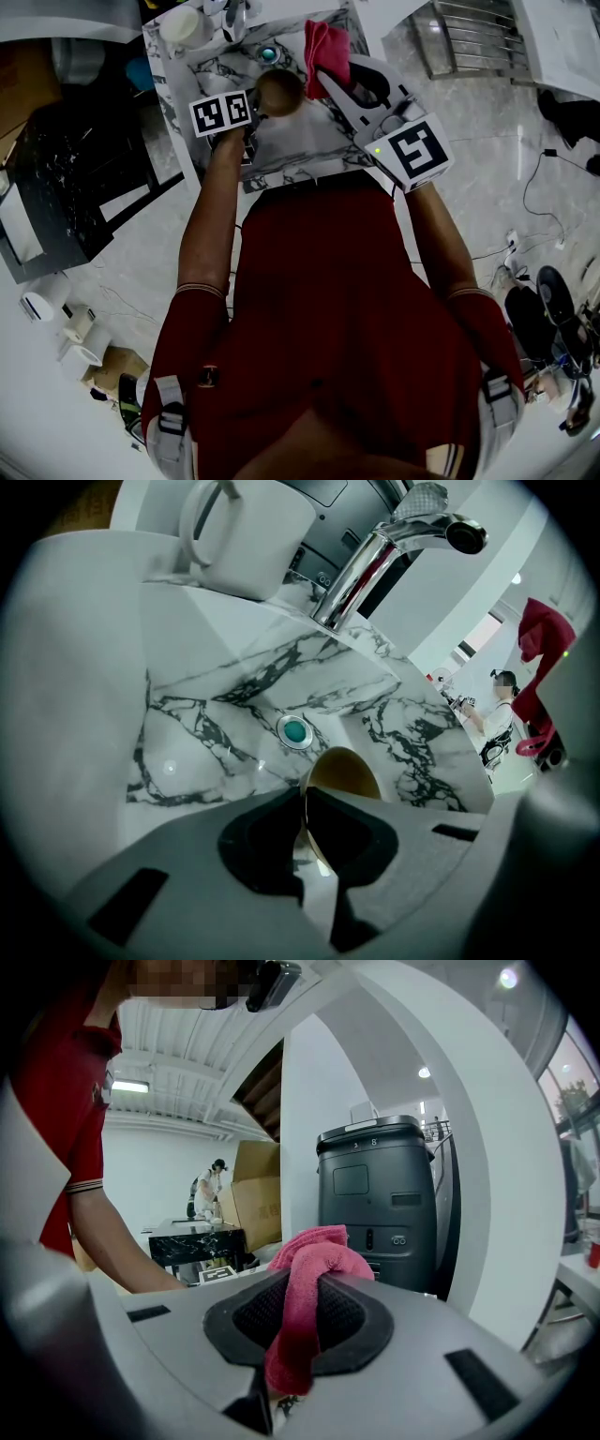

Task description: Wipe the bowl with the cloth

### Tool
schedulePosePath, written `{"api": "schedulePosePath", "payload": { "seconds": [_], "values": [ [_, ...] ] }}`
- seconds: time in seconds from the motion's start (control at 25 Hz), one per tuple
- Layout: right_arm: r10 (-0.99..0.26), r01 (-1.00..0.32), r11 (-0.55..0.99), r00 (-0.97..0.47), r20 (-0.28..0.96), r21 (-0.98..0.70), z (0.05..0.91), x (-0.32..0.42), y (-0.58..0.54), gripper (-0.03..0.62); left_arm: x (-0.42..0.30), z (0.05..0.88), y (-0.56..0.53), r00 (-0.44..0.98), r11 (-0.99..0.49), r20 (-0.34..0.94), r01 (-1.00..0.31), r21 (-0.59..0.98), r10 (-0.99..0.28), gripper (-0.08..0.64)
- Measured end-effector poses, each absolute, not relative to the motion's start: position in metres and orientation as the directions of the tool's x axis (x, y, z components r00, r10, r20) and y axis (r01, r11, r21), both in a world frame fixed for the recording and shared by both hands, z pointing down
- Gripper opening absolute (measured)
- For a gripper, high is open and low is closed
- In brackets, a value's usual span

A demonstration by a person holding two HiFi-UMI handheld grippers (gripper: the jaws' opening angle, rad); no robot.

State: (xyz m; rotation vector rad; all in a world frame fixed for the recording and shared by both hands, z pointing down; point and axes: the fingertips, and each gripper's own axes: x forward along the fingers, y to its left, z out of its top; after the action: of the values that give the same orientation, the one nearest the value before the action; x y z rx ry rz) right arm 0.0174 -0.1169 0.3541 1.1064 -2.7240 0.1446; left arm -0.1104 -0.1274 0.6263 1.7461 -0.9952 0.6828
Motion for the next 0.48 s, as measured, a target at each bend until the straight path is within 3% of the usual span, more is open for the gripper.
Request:
{"api": "schedulePosePath", "payload": {
  "seconds": [0.48],
  "values": [
    [-0.678, -0.699, 0.715, -0.699, 0.228, -0.019, 0.3554, 0.0163, -0.1137, 0.057, -0.1145, 0.6269, -0.1257, 0.503, -0.169, 0.803, -0.864, 0.474, -0.32, 0.036]
  ]
}}
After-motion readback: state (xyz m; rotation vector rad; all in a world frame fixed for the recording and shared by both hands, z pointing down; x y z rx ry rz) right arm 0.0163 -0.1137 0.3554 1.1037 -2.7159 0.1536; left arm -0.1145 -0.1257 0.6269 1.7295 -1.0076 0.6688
